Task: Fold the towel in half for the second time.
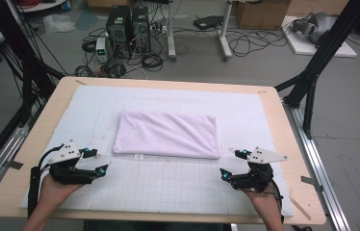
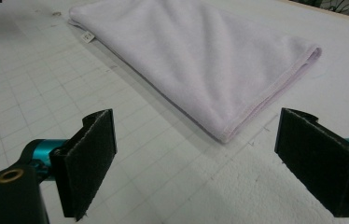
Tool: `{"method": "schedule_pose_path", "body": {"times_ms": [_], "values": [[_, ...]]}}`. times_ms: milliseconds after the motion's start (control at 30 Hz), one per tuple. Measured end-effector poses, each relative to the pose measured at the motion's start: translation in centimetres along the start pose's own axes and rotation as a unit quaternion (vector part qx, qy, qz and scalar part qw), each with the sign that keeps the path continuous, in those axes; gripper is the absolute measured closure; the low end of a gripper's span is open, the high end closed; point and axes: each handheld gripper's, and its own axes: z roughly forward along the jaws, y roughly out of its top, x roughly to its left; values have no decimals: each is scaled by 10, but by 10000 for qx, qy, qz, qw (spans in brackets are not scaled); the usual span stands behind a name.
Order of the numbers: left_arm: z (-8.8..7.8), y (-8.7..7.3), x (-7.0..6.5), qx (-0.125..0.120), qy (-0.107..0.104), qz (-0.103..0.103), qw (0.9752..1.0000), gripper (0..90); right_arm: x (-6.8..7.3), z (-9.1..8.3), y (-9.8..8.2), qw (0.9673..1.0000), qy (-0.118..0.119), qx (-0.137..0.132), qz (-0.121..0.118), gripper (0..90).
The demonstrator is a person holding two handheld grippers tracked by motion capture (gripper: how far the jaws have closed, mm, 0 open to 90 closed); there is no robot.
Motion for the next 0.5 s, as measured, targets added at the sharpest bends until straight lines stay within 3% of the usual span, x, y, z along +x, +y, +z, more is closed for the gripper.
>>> {"method": "schedule_pose_path", "body": {"times_ms": [267,500], "values": [[0,-1,-1,7,15,10,10000,279,2,-6,-5,10000,-3,-7,12,120],[1,0,-3,-3,-22,43,10000,279,2,-1,-8,9999,24,101,-40,120]]}}
